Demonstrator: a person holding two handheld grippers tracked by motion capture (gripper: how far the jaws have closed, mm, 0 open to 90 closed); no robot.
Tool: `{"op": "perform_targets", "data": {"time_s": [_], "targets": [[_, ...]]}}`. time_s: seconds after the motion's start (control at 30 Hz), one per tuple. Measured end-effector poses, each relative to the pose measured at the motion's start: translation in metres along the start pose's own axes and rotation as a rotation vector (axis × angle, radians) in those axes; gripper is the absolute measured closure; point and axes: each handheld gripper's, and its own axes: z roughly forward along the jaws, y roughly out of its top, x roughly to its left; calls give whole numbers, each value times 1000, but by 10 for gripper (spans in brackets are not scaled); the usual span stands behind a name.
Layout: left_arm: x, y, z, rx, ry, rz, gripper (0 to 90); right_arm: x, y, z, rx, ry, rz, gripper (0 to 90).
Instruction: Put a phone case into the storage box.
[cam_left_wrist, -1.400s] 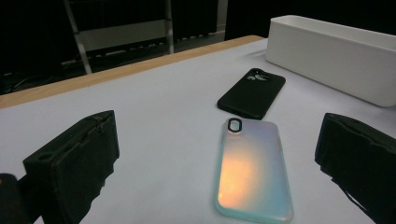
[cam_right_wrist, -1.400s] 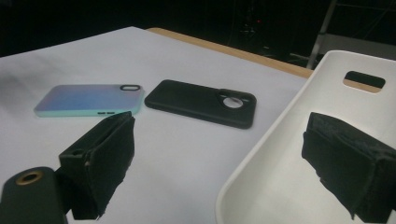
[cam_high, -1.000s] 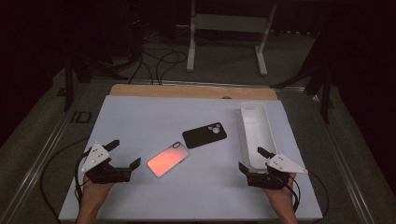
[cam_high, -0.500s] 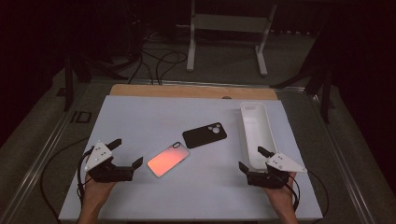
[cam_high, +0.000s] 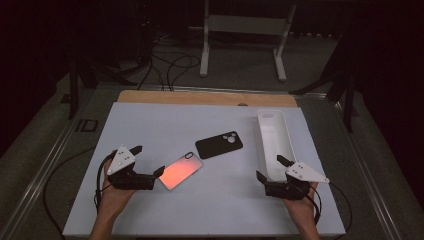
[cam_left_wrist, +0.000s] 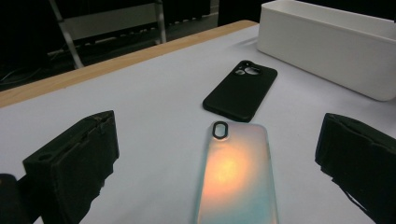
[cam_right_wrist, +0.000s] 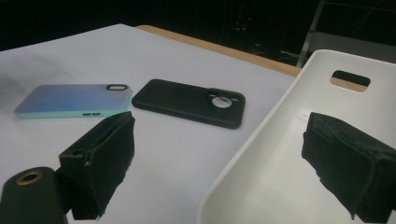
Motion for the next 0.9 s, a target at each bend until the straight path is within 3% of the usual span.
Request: {"op": "perform_targets", "data": {"time_s": [0.37,0.63,0.9], "targets": [[3,7,17,48,-2,-3,2,1,0,0,-2,4,-6,95],[5,5,26,74,-24,-35,2,1,-1,0,0,-3,-2,95],[2,2,36,117,-30,-20,1,1,-1,0,0,0,-3,95]]}}
